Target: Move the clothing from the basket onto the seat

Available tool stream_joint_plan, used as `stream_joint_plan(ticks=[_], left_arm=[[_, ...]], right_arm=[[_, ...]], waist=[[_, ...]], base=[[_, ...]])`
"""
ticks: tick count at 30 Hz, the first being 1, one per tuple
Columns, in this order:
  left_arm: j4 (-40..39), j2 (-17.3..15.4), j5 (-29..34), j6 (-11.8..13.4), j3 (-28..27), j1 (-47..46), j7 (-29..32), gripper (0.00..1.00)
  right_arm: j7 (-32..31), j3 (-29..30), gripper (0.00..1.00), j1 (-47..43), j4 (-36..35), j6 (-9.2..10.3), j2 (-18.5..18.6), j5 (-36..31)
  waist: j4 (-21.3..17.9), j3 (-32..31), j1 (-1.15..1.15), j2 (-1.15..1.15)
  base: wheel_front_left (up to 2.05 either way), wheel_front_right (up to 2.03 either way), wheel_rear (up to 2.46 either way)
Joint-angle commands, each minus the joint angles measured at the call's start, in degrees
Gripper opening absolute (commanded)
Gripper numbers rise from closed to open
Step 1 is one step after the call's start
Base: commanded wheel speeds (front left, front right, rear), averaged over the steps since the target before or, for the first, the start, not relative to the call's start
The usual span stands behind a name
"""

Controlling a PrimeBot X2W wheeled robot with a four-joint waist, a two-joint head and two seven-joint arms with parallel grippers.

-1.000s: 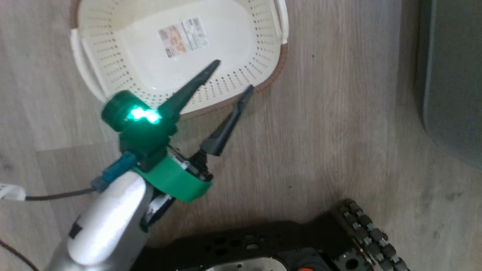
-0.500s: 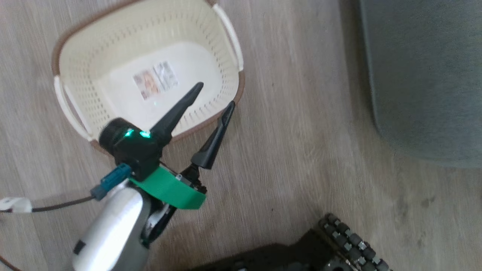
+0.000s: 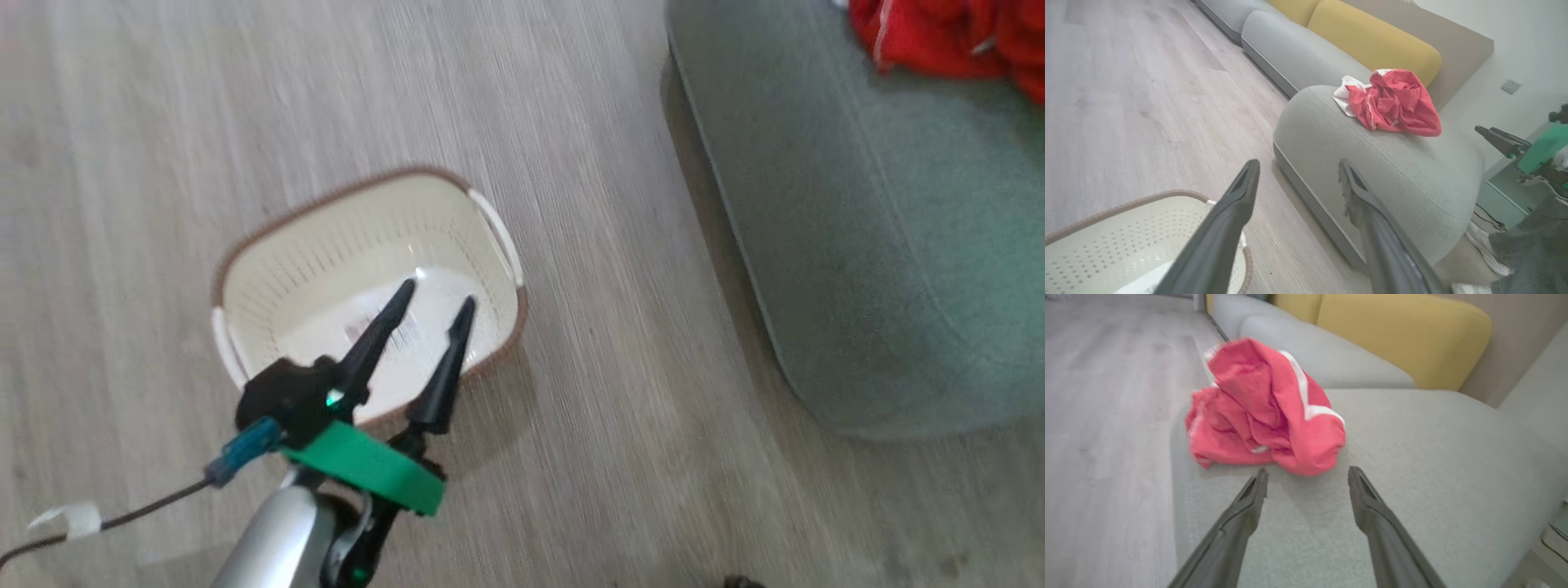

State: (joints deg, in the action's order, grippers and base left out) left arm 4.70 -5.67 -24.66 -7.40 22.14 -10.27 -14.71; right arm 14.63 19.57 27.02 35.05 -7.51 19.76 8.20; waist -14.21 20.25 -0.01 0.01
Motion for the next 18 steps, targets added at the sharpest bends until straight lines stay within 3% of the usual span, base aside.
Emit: stream_joint_plan(ticks=[1, 10, 18], left_arm=[[-0.72, 0.63, 0.19, 0.08, -4.11, 0.85, -0.29, 1.0], [8.75, 0.69, 4.4, 0.04, -10.68, 0.76, -0.29, 1.0], [14.95, 0.91, 6.1, 0.62, -17.74, 1.21, -0.29, 1.0]], right_arm=[[0.37, -1.19, 1.0, -2.6, -5.5, 0.02, 0.51, -1.16], [0.37, -7.9, 1.0, -12.54, -14.57, 0.02, -7.8, -4.33], [0.37, -16.16, 1.0, -15.97, -15.38, 0.02, -14.52, -3.9]], waist=[[3.49, -6.33, 0.01, -0.01], [13.69, -13.87, 0.01, -0.01], [16.84, -17.89, 0.01, -0.01]], base=[[0.0, 0.0, 0.0], [0.0, 0.0, 0.0], [0.0, 0.0, 0.0]])
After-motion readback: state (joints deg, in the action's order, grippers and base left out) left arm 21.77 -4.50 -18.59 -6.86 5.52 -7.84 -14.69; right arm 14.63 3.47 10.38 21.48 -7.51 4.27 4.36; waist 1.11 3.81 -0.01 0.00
